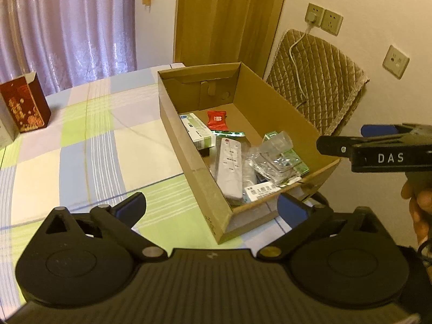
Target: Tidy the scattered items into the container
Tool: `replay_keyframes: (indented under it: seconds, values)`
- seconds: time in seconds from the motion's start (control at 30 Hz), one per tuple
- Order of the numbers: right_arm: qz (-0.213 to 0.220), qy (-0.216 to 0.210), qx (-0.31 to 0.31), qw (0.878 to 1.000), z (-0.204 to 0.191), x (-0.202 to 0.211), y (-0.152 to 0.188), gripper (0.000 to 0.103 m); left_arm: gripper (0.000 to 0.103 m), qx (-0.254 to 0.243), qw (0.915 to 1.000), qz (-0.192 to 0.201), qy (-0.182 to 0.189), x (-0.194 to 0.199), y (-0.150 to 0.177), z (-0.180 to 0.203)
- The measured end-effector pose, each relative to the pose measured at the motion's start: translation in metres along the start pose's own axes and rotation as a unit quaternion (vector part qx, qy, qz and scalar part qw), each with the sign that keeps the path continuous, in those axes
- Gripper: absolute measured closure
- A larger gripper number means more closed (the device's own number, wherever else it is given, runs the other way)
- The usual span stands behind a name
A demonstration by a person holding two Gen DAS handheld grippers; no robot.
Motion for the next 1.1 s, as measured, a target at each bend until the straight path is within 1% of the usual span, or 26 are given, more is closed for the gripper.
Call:
replay_keyframes:
  seconds: [0.13, 0.33, 0.47, 0.6, 0.73, 0.83, 0.9, 0.97, 1.1]
  values:
    - [0.001, -0.001, 0.0, 1.0, -0.001, 0.016, 0.003, 0.0, 0.001, 0.006, 0.9999, 0.006, -0.014, 0.012, 0.005, 0.005]
    - [0.004, -0.004, 0.0, 1.0, -0.002, 0.039, 0.009, 0.0, 0.001, 0.024, 0.9993, 0.015, -0.024, 0.03, 0.012, 0.012]
    - [0.008, -0.006, -0.002, 1.0, -0.002, 0.053, 0.013, 0.0, 0.001, 0.031, 0.9989, 0.03, -0.02, 0.041, 0.016, 0.017]
    - [0.011, -0.008, -0.007, 1.0, -0.002, 0.064, 0.018, 0.0, 0.001, 0.035, 0.9986, 0.038, -0.012, 0.051, 0.019, 0.02]
    - [0.015, -0.004, -0.009, 1.0, 0.0, 0.075, 0.022, 0.0, 0.001, 0.038, 0.9986, 0.036, -0.012, 0.058, 0.022, 0.023]
    - [0.017, -0.002, -0.015, 1.0, 0.004, 0.083, 0.025, 0.0, 0.001, 0.042, 0.9986, 0.024, -0.024, 0.06, 0.026, 0.024]
    - [0.017, -0.002, -0.015, 1.0, 0.004, 0.088, 0.026, 0.0, 0.001, 0.053, 0.9979, 0.021, -0.03, 0.063, 0.03, 0.023]
    - [0.017, -0.003, -0.012, 1.0, 0.004, 0.092, 0.028, 0.0, 0.001, 0.065, 0.9974, 0.015, -0.026, 0.064, 0.033, 0.024]
    - [0.013, -0.001, -0.015, 1.0, 0.004, 0.097, 0.033, 0.0, 0.001, 0.054, 0.9979, 0.014, -0.034, 0.068, 0.038, 0.029]
Point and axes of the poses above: each gripper's, at about its wrist camera, not at the fingertips, and x roughly against the way its jaws point, z to its right, y to its underside, the point moved 6 cm from there along -x, roughly the way its jaws point, and after that the axes turned 2 degrees about -x, right-handed, at the moved point
